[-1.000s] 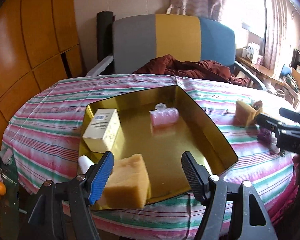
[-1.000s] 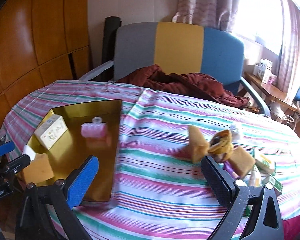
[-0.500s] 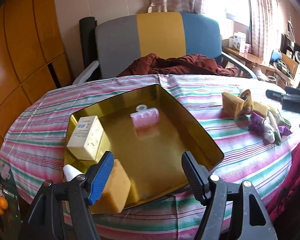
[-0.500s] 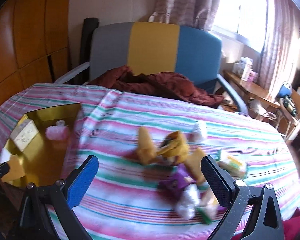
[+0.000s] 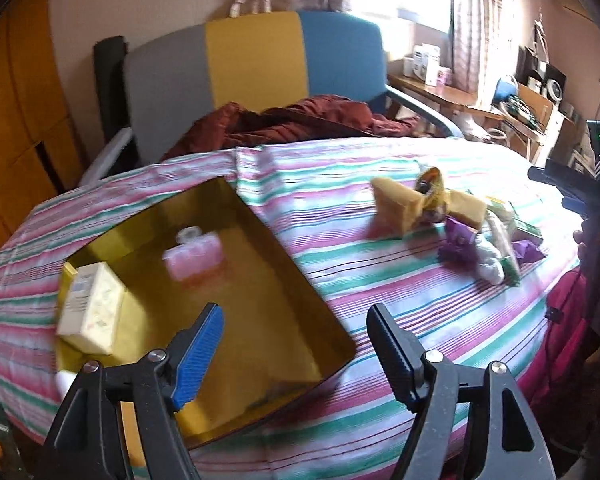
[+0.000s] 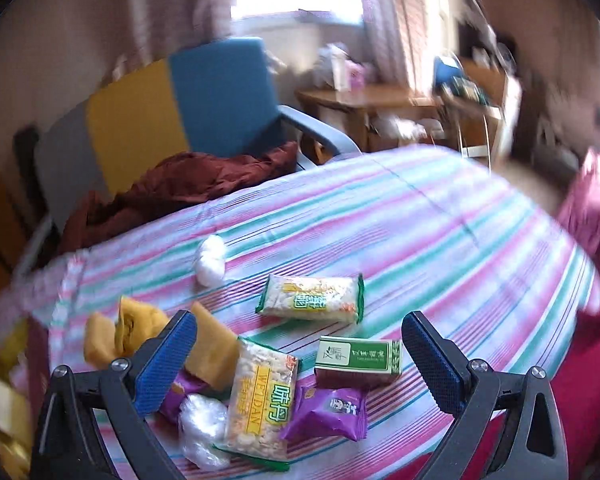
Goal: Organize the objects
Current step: 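Move both tools back toward the remaining items, then grasp a yellow sponge with the left tool while the right tool grasps the green oil box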
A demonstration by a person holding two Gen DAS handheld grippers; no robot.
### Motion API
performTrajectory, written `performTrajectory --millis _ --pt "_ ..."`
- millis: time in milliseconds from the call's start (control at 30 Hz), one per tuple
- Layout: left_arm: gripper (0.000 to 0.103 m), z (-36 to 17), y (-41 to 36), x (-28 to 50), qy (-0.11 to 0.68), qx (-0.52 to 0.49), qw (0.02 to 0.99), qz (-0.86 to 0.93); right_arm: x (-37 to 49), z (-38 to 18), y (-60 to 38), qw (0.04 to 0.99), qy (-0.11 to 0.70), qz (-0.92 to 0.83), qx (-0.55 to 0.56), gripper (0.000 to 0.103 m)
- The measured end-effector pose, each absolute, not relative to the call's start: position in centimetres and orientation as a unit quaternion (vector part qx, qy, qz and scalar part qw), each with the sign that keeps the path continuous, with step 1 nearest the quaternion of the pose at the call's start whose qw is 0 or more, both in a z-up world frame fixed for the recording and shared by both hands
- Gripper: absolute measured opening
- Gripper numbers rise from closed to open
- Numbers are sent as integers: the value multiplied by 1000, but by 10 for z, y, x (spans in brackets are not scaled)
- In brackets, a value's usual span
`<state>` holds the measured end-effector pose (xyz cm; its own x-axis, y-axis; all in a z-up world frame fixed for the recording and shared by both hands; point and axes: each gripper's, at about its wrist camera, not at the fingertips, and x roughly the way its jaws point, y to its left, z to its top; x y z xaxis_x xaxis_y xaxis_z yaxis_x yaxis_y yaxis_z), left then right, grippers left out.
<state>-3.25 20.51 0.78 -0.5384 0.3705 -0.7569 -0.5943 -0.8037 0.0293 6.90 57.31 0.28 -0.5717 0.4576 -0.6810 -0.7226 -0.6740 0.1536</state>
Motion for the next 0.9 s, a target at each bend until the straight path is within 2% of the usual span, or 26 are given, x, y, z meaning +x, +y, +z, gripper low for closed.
performTrajectory --millis 400,733,900 --pt "75 -6 287 -43 175 -418 330 828 86 -15 604 336 319 831 -309 103" --pt "75 -12 330 -91 126 -460 333 813 96 -22 615 322 372 818 -298 103" --pt "75 -17 349 -121 70 -489 330 804 94 -25 616 311 383 816 -303 103"
